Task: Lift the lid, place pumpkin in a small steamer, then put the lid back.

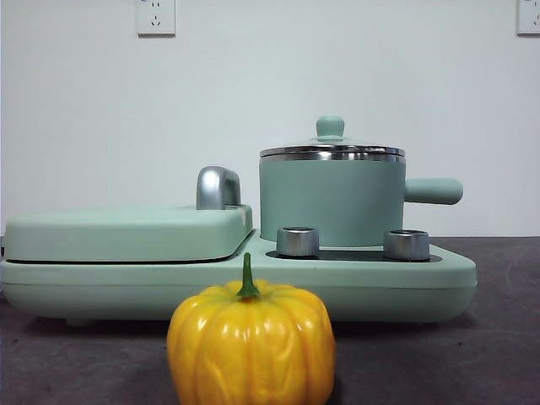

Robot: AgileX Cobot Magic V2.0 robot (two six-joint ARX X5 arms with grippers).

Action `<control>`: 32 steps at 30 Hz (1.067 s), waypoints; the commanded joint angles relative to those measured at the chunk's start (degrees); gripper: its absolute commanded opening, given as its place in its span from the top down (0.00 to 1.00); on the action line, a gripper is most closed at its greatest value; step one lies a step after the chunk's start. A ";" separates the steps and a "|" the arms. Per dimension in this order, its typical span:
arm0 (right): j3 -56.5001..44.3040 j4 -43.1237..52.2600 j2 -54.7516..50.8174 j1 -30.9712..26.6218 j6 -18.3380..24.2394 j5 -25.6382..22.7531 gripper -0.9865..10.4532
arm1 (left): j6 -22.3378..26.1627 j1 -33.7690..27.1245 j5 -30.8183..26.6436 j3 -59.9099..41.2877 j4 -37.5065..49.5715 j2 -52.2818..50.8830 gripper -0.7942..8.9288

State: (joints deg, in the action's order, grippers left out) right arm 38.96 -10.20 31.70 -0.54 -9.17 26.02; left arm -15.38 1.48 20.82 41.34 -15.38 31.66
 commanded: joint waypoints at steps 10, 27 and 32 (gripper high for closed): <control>6.21 0.26 12.94 4.70 9.33 4.42 0.90 | 10.97 5.64 3.72 6.43 6.05 16.15 0.91; 6.47 -5.55 16.92 14.82 26.18 2.23 0.72 | 23.91 14.82 3.65 10.82 7.74 24.39 0.71; 6.47 -5.53 16.92 14.82 26.10 2.23 0.66 | 23.91 15.78 3.65 10.82 7.67 24.46 0.56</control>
State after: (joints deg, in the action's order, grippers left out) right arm 44.23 -16.08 48.31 14.09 16.27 28.34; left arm 7.94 16.91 24.18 50.72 -8.38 55.55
